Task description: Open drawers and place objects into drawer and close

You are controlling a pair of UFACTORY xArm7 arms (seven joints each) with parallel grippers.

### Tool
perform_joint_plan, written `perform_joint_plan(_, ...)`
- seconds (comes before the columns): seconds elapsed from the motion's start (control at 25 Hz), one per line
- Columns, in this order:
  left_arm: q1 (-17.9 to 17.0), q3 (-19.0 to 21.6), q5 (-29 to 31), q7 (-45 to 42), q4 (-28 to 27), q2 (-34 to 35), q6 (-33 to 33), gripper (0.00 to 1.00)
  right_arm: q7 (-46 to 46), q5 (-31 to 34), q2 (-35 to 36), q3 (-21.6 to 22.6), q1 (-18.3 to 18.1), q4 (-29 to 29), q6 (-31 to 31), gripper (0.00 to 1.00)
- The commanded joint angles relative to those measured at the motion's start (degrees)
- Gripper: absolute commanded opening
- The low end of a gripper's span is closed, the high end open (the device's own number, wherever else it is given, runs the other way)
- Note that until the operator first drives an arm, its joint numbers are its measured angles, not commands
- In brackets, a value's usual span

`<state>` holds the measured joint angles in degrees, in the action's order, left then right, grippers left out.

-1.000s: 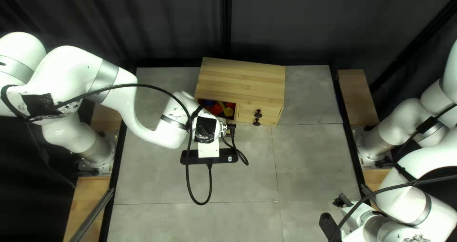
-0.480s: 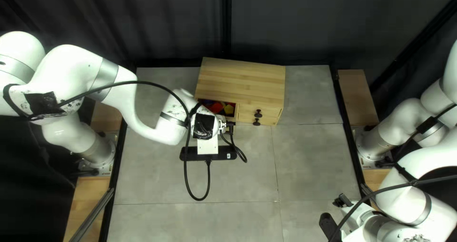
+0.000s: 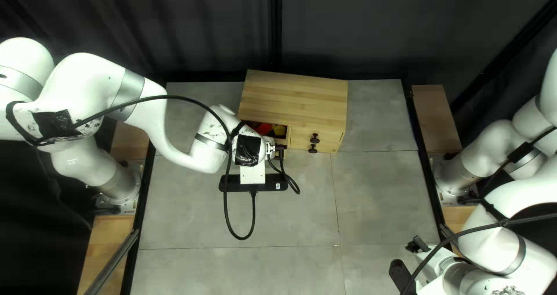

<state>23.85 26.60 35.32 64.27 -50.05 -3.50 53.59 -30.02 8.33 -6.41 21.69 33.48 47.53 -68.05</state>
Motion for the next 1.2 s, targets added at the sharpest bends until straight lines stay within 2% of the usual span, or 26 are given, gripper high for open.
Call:
perform_joint_plan(0.04,0.0,-0.1,0.4,-0.1,-0.5,-0.5,0.2,1.00,0.0,0.0,0.0,0.0,0.0,0.0,0.0,1.00)
perform_joint_plan(1.2,2.0,-2.4,2.8,0.6,-2.8,-3.5,0.2,1.00,0.0,0.0,0.0,0.0,0.0,0.0,0.0,1.00)
